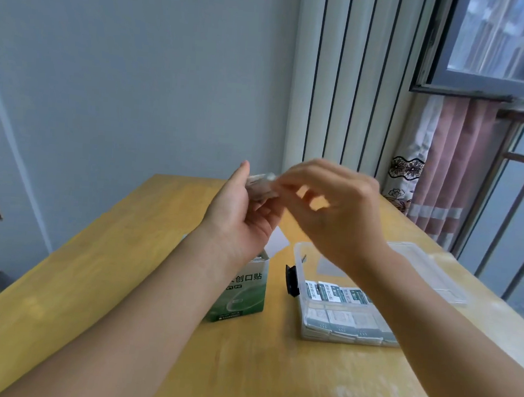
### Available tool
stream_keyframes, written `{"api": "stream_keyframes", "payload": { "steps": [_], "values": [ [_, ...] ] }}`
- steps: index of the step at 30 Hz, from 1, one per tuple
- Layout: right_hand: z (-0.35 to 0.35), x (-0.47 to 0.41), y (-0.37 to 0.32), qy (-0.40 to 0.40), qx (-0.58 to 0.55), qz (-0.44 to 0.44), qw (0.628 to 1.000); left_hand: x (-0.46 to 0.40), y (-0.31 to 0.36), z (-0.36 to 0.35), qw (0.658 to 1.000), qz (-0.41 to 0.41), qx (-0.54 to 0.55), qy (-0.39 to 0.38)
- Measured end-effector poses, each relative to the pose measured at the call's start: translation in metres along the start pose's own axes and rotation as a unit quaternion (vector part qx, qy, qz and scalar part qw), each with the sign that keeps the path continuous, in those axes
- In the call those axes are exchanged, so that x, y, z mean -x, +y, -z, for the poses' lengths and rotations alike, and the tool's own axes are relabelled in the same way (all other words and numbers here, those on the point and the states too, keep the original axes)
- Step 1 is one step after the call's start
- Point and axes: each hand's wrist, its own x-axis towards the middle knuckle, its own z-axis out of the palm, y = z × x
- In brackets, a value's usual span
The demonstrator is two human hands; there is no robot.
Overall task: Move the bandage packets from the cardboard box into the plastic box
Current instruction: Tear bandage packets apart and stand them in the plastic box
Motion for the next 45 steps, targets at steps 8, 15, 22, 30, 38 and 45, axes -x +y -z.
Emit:
{"api": "stream_keyframes", "payload": {
  "steps": [8,15,22,30,38,45],
  "values": [
    [0.010,-0.005,0.023,0.041,-0.077,-0.255,0.963,0.003,-0.011,-0.001,0.995,0.051,-0.080,0.019],
    [0.018,-0.003,0.037,-0.061,-0.193,-0.346,0.916,0.010,-0.004,0.003,0.954,0.198,-0.186,-0.129],
    [0.020,-0.002,0.038,0.025,-0.080,-0.280,0.956,0.007,-0.013,0.002,0.948,0.174,-0.237,-0.119],
    [0.029,-0.014,0.016,0.083,0.124,0.103,0.983,0.004,-0.009,0.003,0.981,0.151,-0.104,-0.061],
    [0.014,-0.004,0.003,-0.188,-0.070,-0.030,0.979,0.003,-0.009,0.006,0.977,0.123,-0.151,-0.091],
    [0.040,-0.020,0.032,-0.151,-0.121,-0.386,0.902,0.003,-0.015,0.008,0.946,0.014,-0.300,-0.121]
  ]
}}
